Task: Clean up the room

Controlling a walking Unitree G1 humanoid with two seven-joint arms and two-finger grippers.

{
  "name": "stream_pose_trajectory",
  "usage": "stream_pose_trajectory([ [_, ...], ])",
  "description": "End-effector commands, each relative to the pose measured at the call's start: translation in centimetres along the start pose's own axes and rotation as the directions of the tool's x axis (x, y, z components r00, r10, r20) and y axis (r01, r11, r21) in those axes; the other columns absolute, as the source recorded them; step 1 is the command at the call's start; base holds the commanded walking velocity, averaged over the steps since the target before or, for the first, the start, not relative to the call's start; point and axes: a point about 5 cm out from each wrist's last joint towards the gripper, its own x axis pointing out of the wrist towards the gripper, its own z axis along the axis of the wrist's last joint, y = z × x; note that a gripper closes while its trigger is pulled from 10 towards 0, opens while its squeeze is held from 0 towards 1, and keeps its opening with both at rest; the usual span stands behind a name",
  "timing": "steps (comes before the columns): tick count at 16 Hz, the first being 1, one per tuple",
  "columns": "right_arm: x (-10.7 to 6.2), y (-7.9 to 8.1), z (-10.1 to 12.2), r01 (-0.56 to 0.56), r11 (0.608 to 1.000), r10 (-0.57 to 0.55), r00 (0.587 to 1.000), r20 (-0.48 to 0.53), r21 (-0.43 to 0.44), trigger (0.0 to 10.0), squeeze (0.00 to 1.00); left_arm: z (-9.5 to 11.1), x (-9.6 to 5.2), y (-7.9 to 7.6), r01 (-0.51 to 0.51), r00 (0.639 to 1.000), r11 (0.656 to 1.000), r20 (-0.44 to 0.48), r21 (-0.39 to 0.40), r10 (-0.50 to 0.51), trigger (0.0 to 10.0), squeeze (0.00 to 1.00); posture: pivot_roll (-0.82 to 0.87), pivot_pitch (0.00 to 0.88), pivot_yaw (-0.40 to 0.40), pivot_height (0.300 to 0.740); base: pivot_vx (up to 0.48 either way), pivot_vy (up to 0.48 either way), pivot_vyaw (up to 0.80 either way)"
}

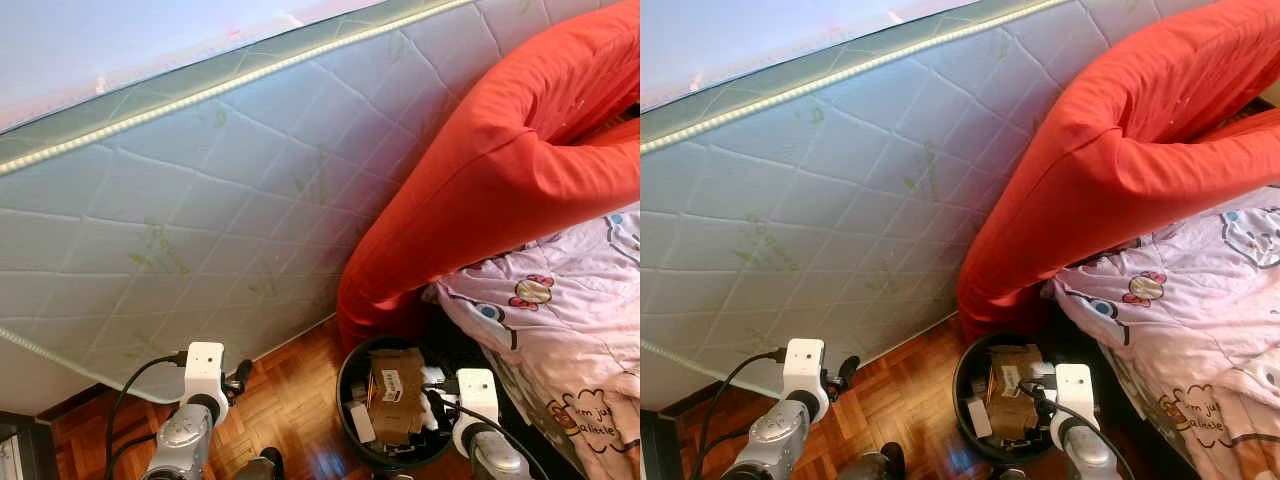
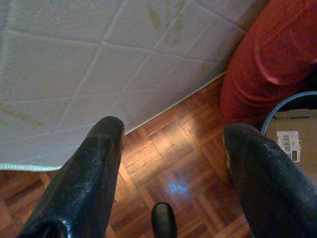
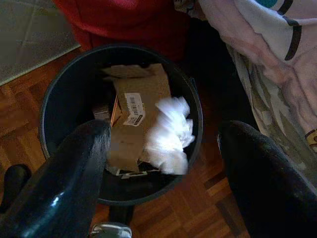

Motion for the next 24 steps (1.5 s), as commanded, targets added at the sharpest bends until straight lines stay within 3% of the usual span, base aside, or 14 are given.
stream_pose_trajectory([
  [1, -0.4, -0.1, -1.4, 0.006, 1.0, -0.006, 0.999, -0.05, 0.006, 10.0, 0.0, -1.2, -0.5, 0.4, -0.016, 0.998, 1.0, -0.053, -0.016, 0.016, 10.0, 0.0, 0.12, 0.236, 0.007, 0.74, 0.0, 0.0, 0.0],
  [8, -0.6, -0.3, -2.1, 0.019, 1.0, -0.018, 0.997, -0.072, 0.018, 10.0, 0.0, -1.6, -0.7, 0.7, -0.024, 0.997, 1.0, -0.077, -0.008, 0.023, 10.0, 0.0, 0.11, 0.237, 0.011, 0.74, 0.0, 0.0, 0.0],
  [17, -3.1, -4.3, -6.7, 0.186, 0.98, -0.166, 0.963, -0.211, 0.077, 10.0, 0.0, -5.1, -2.8, 2.4, -0.092, 0.966, 0.996, -0.24, 0.016, 0.094, 10.0, 0.0, 0.09, 0.183, 0.005, 0.74, 0.0, 0.0, 0.0],
  [19, -3.3, -4.0, -7.2, 0.199, 0.972, -0.167, 0.959, -0.229, 0.125, 10.0, 0.0, -6.1, -3.3, 2.6, -0.104, 0.947, 0.994, -0.304, 0.01, 0.102, 10.0, 0.0, 0.09, 0.135, 0.007, 0.74, 0.0, 0.0, 0.0],
  [22, -2.5, -2.8, -6.0, 0.157, 0.971, -0.122, 0.974, -0.19, 0.179, 10.0, 0.0, -5.8, -2.9, 2.1, -0.094, 0.946, 0.996, -0.311, 0.003, 0.09, 10.0, 0.0, 0.09, 0.091, 0.007, 0.74, 0.0, 0.0, 0.0],
  [24, -2.2, -2.7, -5.4, 0.149, 0.974, -0.117, 0.975, -0.187, 0.171, 10.0, 0.0, -5.7, -2.7, 2.3, -0.097, 0.943, 0.995, -0.321, 0.004, 0.094, 10.0, 0.0, 0.08, 0.068, 0.011, 0.74, 0.0, 0.0, 0.0],
])
